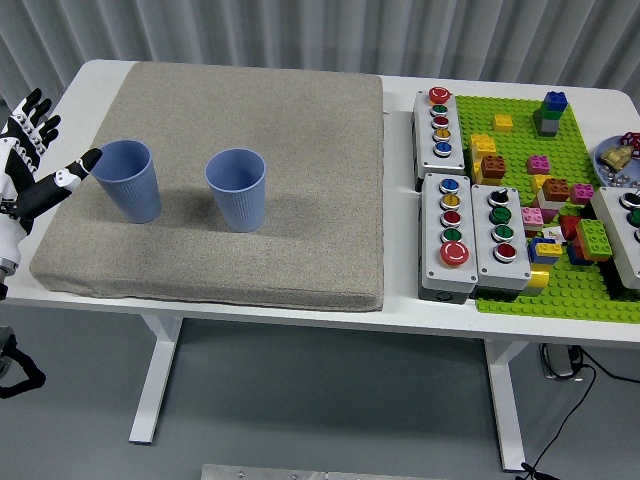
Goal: Pick cup pour cup place
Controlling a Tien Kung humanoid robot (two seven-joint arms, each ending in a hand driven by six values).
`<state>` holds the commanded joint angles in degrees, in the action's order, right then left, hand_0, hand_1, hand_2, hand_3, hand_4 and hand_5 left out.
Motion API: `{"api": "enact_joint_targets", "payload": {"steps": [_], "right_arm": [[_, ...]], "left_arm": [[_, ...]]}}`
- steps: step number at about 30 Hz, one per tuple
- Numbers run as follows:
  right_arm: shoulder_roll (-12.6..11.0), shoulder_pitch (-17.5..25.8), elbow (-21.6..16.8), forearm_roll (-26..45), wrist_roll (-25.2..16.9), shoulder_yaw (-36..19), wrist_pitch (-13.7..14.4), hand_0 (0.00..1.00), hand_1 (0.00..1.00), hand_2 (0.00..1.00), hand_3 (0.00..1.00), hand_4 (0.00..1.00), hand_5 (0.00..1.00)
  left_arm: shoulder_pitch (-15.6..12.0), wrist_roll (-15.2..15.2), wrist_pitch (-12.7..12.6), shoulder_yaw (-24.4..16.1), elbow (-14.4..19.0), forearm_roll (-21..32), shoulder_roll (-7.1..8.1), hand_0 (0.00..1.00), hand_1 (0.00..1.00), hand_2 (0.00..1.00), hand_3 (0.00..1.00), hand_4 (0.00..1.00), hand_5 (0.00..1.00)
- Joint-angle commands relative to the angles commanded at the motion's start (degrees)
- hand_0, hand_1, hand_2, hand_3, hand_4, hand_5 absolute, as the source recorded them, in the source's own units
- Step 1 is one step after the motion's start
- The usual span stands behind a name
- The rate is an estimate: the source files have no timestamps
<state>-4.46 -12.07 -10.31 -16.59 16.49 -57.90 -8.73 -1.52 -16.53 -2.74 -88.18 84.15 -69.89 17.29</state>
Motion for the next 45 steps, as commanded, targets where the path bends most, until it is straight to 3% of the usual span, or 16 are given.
{"api": "enact_joint_targets", "payload": {"steps": [4,19,38,45], "right_arm": [[0.1,0.1,0.0,0.6,0.0,0.4,-0.1,0.763,0.707,0.749,0.623,0.21,0.217],[0.3,0.0,0.0,1.9,-0.3,1.4,0.1,0.763,0.705,0.748,0.623,0.207,0.224],[0.9,-0.4,0.0,3.4,-0.2,2.9,0.1,0.764,0.705,0.749,0.623,0.205,0.227],[1.0,-0.2,0.0,3.6,-0.1,3.3,0.1,0.764,0.704,0.748,0.623,0.206,0.228]], "left_arm": [[-0.3,-0.3,0.0,-1.2,-1.5,-1.0,-1.56,0.924,0.923,0.998,0.998,0.957,0.321],[1.2,-0.7,0.4,-0.2,-8.9,-1.5,-2.98,0.924,0.927,0.998,0.998,0.959,0.33],[1.1,-1.0,0.0,2.3,-10.8,-3.4,-5.06,0.918,0.919,0.998,0.998,0.958,0.356],[0.1,-1.0,-0.1,4.5,-11.2,-3.4,-4.71,0.916,0.916,0.998,0.998,0.956,0.361]]}}
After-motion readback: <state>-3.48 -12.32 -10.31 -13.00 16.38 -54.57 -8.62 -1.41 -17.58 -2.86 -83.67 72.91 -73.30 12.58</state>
